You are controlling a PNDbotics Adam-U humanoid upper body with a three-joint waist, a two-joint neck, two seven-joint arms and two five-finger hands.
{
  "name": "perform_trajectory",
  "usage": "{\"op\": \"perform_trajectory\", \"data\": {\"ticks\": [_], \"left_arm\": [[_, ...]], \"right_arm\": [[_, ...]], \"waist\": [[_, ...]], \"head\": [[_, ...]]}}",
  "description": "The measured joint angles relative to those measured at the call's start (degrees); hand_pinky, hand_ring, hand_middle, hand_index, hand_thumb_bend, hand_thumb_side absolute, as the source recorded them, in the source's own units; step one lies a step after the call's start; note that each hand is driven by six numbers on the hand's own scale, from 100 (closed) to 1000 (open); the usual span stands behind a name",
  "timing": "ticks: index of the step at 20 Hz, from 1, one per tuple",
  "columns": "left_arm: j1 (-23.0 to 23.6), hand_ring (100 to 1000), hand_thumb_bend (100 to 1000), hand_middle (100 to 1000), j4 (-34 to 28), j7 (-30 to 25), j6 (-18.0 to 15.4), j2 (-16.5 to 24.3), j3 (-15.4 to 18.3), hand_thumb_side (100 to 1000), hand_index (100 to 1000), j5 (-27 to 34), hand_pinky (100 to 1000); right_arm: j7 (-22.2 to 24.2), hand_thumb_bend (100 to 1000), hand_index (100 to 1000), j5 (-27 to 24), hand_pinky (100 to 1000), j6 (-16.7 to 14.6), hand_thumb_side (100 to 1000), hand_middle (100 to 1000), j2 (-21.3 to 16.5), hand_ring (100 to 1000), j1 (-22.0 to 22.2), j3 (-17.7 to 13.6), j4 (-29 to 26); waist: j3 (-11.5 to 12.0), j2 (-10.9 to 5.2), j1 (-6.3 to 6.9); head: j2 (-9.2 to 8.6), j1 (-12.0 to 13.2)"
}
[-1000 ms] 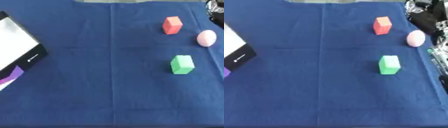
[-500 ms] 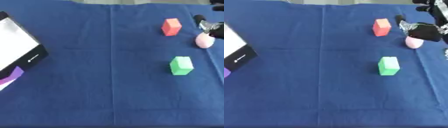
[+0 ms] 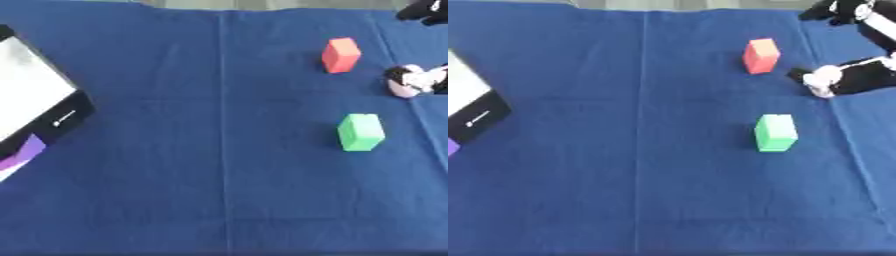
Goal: Pick up the objects with one hand, pass them to the other hand, and then place them into the box on the other side of the table.
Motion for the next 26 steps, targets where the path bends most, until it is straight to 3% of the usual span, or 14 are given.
{"op": "perform_trajectory", "data": {"ticks": [11, 26], "left_arm": [[0.0, 632, 344, 684, 0.0, -0.2, 0.2, 0.0, 0.0, 641, 826, 0.0, 783], [0.0, 632, 342, 685, 0.2, -0.2, 0.4, 0.0, 0.0, 651, 821, 0.0, 784]], "right_arm": [[11.3, 550, 874, 5.3, 913, -2.4, 212, 837, -2.3, 881, 0.8, 1.0, -0.1], [15.3, 587, 888, 10.0, 919, -0.5, 248, 838, -2.3, 903, 1.5, 5.6, -0.1]], "waist": [[0.0, 0.02, 0.33], [0.5, 0.18, 0.57]], "head": [[0.22, -0.9], [0.22, -1.4]]}}
